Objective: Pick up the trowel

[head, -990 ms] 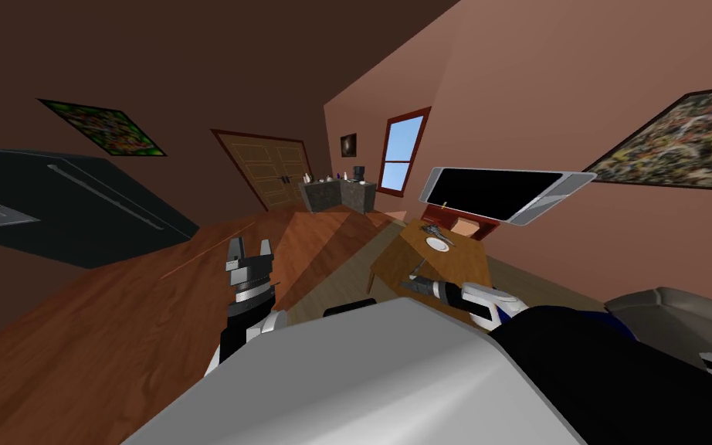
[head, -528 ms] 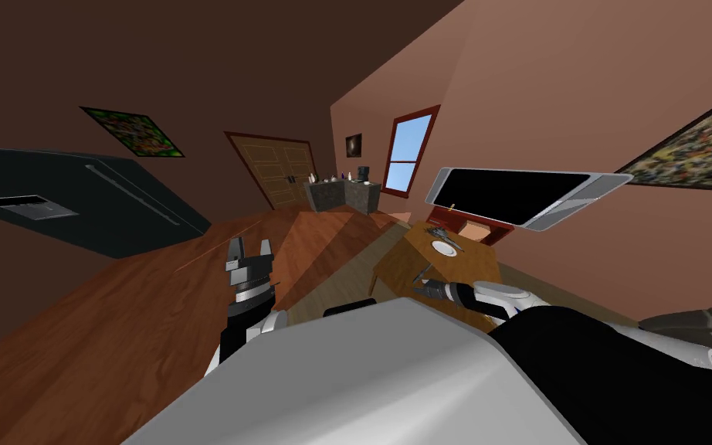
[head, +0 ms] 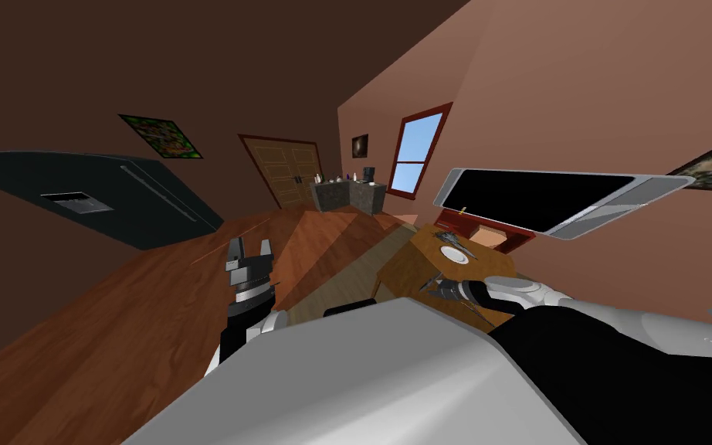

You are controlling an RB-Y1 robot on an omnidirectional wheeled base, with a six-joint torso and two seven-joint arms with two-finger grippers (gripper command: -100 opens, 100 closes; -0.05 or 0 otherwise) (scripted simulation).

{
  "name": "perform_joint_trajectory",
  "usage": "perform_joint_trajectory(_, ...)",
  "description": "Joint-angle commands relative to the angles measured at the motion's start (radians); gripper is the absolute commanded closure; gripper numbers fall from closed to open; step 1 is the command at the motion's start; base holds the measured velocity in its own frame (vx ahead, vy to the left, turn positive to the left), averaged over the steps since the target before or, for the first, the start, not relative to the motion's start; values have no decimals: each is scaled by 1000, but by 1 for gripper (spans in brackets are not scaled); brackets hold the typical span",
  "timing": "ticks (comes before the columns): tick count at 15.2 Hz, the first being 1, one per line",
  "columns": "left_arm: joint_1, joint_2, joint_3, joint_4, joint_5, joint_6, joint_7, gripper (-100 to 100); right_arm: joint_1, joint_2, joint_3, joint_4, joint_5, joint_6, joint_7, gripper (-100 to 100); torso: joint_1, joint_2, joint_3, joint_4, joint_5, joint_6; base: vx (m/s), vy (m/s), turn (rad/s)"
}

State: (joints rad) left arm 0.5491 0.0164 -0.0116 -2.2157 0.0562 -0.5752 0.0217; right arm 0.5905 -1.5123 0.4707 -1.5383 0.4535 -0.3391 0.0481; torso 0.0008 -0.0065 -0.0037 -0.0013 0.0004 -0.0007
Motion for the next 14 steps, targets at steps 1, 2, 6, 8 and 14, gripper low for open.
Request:
perform_joint_trajectory(1,0,0,0,0,0,0,0,0,15,-28,-3,6,5,10,5,-100,0,0,0,0,0,0,77,5,90)
perform_joint_trajectory(2,0,0,0,0,0,0,0,0,6,-19,0,-2,1,7,-2,-100,0,0,0,0,0,0,44,4,31)
perform_joint_trajectory(6,0,0,0,0,0,0,0,0,-4,50,12,39,16,21,23,-100,-1,3,2,1,-2,-1,10,-5,84)
perform_joint_trajectory(8,0,0,0,0,0,0,0,0,-4,42,12,35,14,20,18,-100,-2,3,2,1,-3,-1,2,-5,42)
perform_joint_trajectory(14,0,0,0,0,0,0,0,0,2,9,4,16,8,14,9,100,-1,3,1,0,-3,-1,0,0,-16)
